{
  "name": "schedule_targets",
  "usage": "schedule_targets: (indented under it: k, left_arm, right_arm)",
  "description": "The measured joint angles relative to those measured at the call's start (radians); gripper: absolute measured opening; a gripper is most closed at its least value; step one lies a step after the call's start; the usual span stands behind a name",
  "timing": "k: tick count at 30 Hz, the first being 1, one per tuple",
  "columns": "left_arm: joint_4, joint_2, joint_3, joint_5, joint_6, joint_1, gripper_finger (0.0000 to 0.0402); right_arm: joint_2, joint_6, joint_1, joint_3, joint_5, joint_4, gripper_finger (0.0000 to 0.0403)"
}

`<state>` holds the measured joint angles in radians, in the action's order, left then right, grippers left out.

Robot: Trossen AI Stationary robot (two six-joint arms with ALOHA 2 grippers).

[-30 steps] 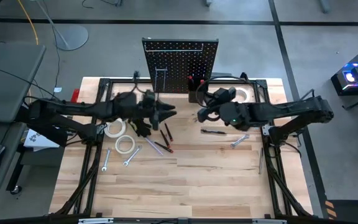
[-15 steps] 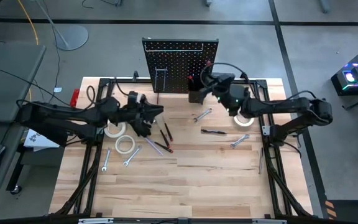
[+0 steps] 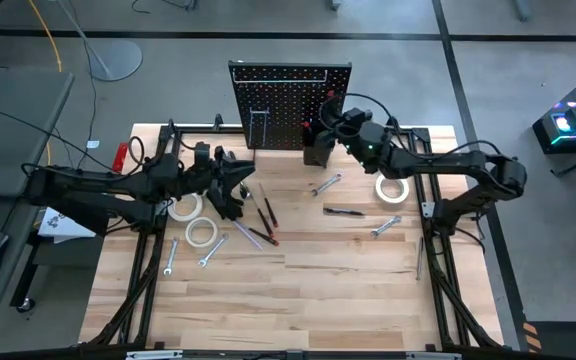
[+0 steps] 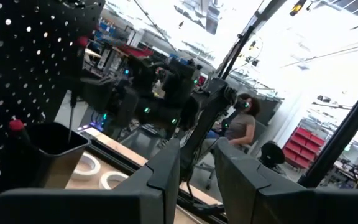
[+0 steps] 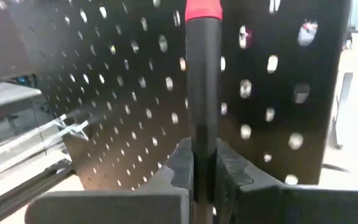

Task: Hang tools onto peg board
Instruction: Put the nut driver into the black bin on the pegboard

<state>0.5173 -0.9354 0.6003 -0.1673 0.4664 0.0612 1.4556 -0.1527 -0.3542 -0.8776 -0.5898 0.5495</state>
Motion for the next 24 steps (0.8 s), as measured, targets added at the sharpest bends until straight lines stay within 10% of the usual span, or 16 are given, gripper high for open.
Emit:
schedule_targets:
  k: [13,24]
  left_arm:
    - [-0.012,-0.001,0.000,0.000,-0.002,0.000,0.0086]
    - [-0.140,-0.001,0.017,0.000,-0.118,-0.001,0.0093]
  right_arm:
    - [-0.014,-0.050,0.042,0.000,-0.008,-0.034,0.0172]
    - [-0.212,-0.085,0.207,0.000,-0.008,-0.340,0.0192]
